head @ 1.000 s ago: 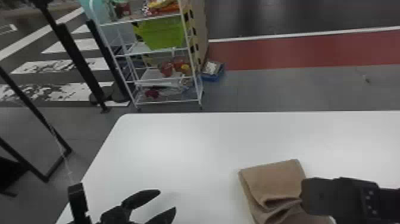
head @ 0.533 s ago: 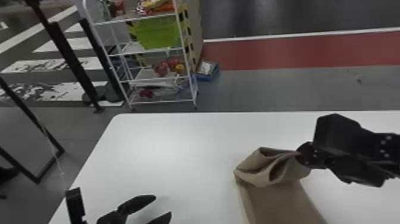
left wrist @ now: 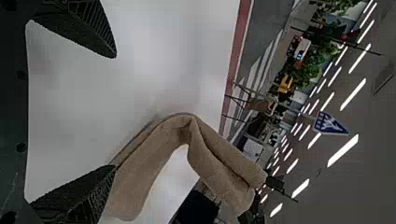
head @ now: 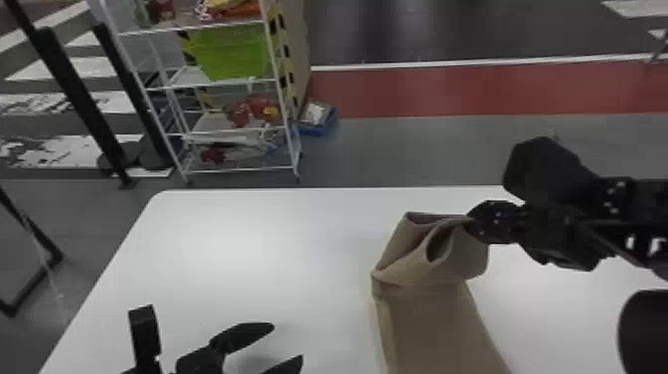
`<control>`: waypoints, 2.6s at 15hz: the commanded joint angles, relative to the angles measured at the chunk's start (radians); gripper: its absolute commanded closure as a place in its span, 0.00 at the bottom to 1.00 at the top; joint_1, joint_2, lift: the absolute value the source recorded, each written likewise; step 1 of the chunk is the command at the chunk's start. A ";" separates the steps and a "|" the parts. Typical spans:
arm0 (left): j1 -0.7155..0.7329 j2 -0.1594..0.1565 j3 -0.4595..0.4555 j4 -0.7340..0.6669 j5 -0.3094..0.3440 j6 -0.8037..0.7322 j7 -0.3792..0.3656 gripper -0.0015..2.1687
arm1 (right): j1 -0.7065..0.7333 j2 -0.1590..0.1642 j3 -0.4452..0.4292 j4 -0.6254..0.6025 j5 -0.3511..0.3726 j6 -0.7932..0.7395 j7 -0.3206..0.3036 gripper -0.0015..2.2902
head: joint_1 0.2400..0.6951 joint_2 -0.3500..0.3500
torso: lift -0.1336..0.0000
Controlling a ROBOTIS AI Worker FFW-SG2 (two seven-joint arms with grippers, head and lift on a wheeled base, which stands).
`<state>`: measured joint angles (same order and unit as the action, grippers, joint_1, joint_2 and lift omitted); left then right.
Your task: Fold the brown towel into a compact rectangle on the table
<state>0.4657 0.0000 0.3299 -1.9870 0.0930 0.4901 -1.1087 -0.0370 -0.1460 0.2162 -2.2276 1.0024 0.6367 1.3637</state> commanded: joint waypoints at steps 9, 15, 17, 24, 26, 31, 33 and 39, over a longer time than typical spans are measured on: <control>-0.139 -0.003 -0.284 0.093 -0.107 -0.230 0.314 0.02 | -0.006 0.005 -0.024 -0.003 -0.027 0.016 0.003 0.88 | 1.00 0.48 | 0.09; -0.254 -0.003 -0.351 0.235 -0.183 -0.230 0.368 0.02 | -0.021 0.008 -0.038 -0.006 -0.054 0.013 0.003 0.88 | 1.00 0.43 | 0.09; -0.262 -0.003 -0.367 0.241 -0.188 -0.215 0.366 0.01 | -0.032 0.008 -0.038 -0.006 -0.057 0.013 0.003 0.88 | 1.00 0.42 | 0.09; -0.315 -0.003 -0.417 0.290 -0.208 -0.199 0.394 0.01 | -0.035 0.009 -0.035 -0.006 -0.068 0.013 0.003 0.88 | 1.00 0.39 | 0.09; -0.337 -0.003 -0.416 0.310 -0.216 -0.202 0.405 0.01 | -0.029 0.008 -0.040 -0.009 -0.076 0.013 0.003 0.88 | 1.00 0.38 | 0.09; -0.361 -0.003 -0.393 0.349 -0.228 -0.199 0.400 0.01 | -0.014 0.008 -0.081 -0.032 -0.111 0.013 0.003 0.88 | 1.00 0.39 | 0.09; -0.363 -0.003 -0.393 0.358 -0.230 -0.202 0.397 0.01 | -0.014 0.008 -0.083 -0.038 -0.114 0.013 0.003 0.88 | 1.00 0.39 | 0.09; -0.361 -0.003 -0.390 0.363 -0.230 -0.202 0.398 0.01 | 0.039 0.008 -0.073 -0.112 -0.120 0.010 0.003 0.88 | 1.00 0.39 | 0.09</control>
<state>0.1042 0.0000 -0.0608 -1.6258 -0.1365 0.2877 -0.7106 -0.0248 -0.1380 0.1382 -2.3002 0.8833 0.6486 1.3637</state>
